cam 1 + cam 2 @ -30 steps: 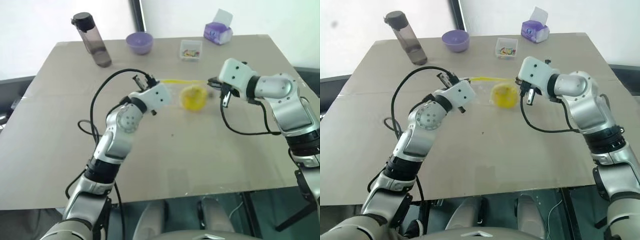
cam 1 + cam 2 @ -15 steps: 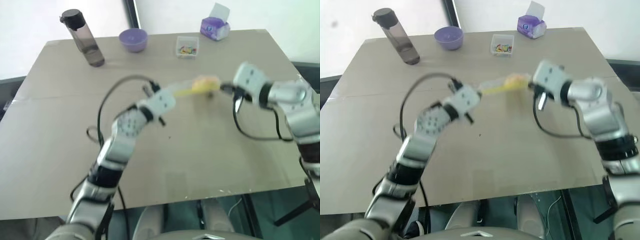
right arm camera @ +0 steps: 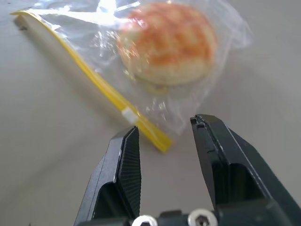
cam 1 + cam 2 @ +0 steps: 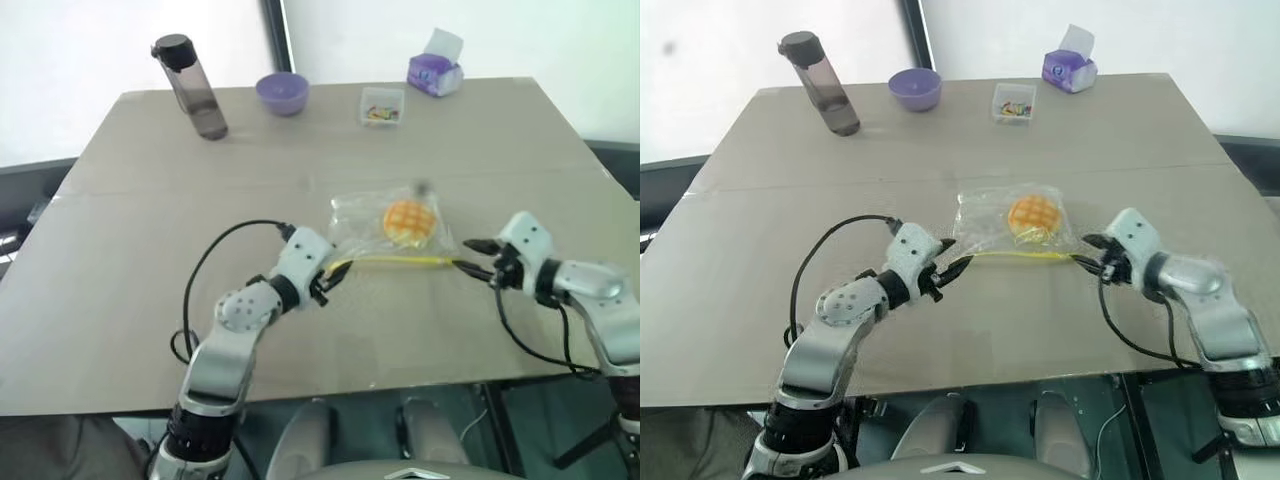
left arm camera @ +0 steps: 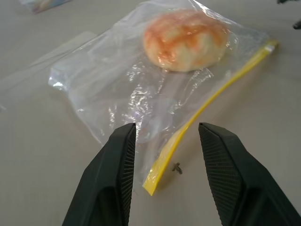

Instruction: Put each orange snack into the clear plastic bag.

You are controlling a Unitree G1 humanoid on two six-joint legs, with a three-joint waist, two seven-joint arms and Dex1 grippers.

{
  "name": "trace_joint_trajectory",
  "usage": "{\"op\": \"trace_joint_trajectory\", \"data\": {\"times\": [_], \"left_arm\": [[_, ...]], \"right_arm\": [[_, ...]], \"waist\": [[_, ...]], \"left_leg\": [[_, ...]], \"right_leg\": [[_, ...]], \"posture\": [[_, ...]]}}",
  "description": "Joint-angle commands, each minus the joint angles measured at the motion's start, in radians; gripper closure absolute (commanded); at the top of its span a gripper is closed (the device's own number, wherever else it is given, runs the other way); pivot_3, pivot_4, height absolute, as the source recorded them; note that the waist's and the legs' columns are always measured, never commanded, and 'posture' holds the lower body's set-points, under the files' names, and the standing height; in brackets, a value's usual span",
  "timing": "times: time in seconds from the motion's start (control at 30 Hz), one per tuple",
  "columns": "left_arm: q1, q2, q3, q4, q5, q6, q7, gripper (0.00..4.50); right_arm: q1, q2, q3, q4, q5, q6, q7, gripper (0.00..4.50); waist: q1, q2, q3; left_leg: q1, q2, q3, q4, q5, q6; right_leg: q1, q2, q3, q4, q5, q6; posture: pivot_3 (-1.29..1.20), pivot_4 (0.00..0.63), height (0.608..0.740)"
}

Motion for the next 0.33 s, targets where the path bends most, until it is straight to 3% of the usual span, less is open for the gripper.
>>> {"op": "trace_joint_trajectory", "data": {"times": [0.03, 0.13, 0.33], "left_arm": [[0.096, 0.021, 0.15, -0.06, -0.122, -0.088, -0.021, 2.19], [0.219, 0.071, 0.192, -0.075, -0.162, -0.153, -0.059, 2.19], [0.394, 0.166, 0.244, -0.102, -0.224, -0.258, -0.133, 2.19]], "right_arm": [[0.119, 0.0, -0.165, -0.027, 0.19, 0.032, 0.074, 2.54], [0.222, -0.03, -0.239, -0.013, 0.265, 0.081, 0.117, 2.54], [0.329, -0.062, -0.4, 0.115, 0.379, -0.069, 0.309, 2.54]], "waist": [[0.001, 0.0, 0.0], [0.001, 0.001, 0.0], [0.016, 0.0, 0.0]], "left_leg": [[-0.001, 0.0, 0.0, -0.001, 0.0, 0.0], [-0.001, 0.001, 0.002, -0.002, -0.001, 0.001], [0.001, 0.001, 0.004, -0.001, -0.002, 0.003]], "right_leg": [[-0.001, 0.0, 0.0, -0.001, 0.0, 0.0], [-0.001, -0.001, 0.001, -0.003, 0.0, 0.0], [0.002, -0.001, 0.002, -0.003, 0.0, 0.0]], "posture": [[0.0, 0.15, 0.74], [0.0, 0.15, 0.74], [0.0, 0.15, 0.74]]}}
